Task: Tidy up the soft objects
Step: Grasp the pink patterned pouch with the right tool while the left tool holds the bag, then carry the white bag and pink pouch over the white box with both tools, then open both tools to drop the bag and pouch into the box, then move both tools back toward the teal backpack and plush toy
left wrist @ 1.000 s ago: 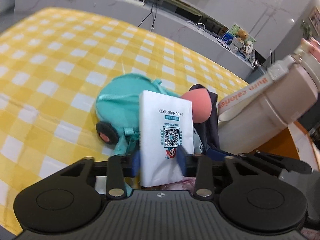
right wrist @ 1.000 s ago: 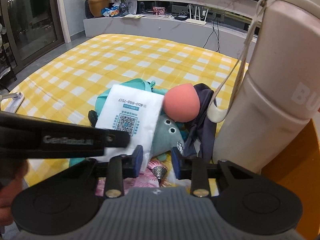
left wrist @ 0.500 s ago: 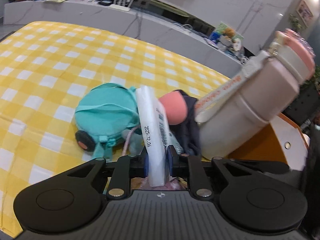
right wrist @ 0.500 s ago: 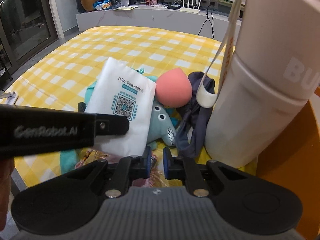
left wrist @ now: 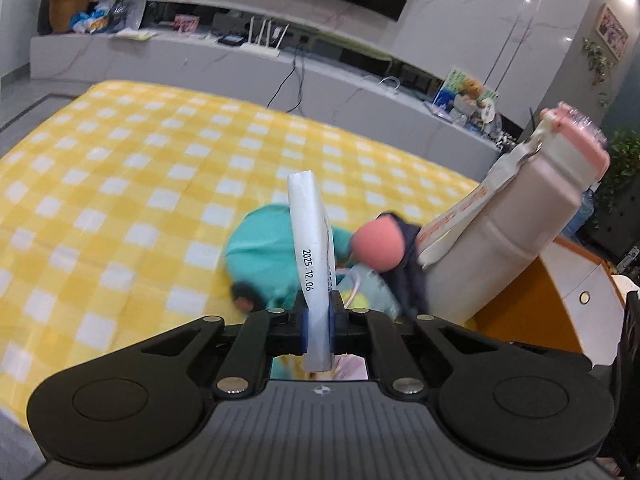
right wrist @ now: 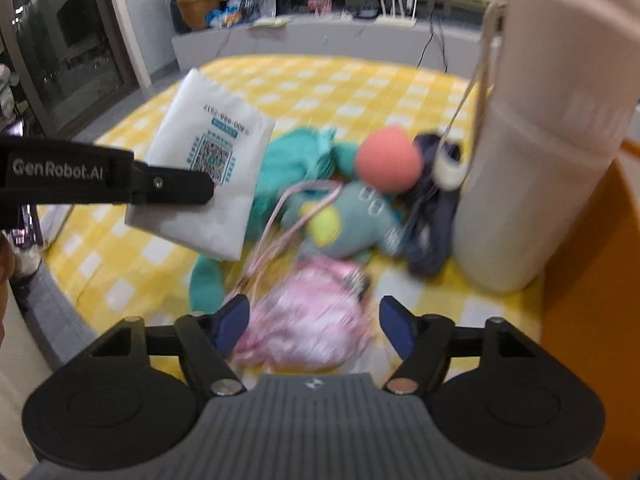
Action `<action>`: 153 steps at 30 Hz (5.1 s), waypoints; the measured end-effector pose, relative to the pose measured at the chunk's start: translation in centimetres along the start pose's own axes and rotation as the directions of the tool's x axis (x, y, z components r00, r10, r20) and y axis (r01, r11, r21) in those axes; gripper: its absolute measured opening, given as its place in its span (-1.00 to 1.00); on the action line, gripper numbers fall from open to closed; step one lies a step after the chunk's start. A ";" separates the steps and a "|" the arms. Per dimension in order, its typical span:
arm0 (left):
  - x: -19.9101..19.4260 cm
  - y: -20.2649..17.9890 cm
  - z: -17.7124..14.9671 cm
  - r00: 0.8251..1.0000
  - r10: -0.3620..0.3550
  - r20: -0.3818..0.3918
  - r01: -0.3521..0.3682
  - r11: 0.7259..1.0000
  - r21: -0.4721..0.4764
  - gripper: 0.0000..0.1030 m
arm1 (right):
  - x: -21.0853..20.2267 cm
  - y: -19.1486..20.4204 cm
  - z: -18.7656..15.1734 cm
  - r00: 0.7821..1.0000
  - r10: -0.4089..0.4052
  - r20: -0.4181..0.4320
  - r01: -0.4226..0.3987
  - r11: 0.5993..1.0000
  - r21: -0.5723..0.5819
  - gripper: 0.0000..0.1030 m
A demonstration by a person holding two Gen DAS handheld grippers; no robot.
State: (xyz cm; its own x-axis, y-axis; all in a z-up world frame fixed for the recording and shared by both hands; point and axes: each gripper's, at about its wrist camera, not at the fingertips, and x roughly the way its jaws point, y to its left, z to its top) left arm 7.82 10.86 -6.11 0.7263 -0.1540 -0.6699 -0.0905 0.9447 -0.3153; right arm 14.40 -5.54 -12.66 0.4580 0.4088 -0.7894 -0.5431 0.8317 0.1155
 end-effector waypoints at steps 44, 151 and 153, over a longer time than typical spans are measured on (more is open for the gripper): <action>-6.8 -2.8 -2.4 0.998 -0.011 0.069 0.007 0.998 0.060 -0.82 | -13.2 0.7 -0.9 0.970 -0.006 0.243 0.022 0.998 -0.064 -0.35; 2.2 -26.4 -1.4 0.967 -0.252 -0.046 0.237 0.808 0.539 0.08 | -22.5 -21.5 -3.2 0.871 -0.450 0.196 0.395 0.880 0.264 0.22; 1.3 -25.8 -1.6 0.965 -0.260 -0.030 0.235 0.810 0.537 0.08 | -22.8 -20.3 -3.6 0.868 -0.450 0.212 0.389 0.880 0.272 0.22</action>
State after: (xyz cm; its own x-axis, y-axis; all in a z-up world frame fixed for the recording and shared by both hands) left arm 10.02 -14.22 0.08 0.7044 -0.4028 -0.5844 0.4629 0.8849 -0.0519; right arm 12.39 -33.11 0.82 0.7906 0.0604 -0.6094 -0.1080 0.9933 -0.0416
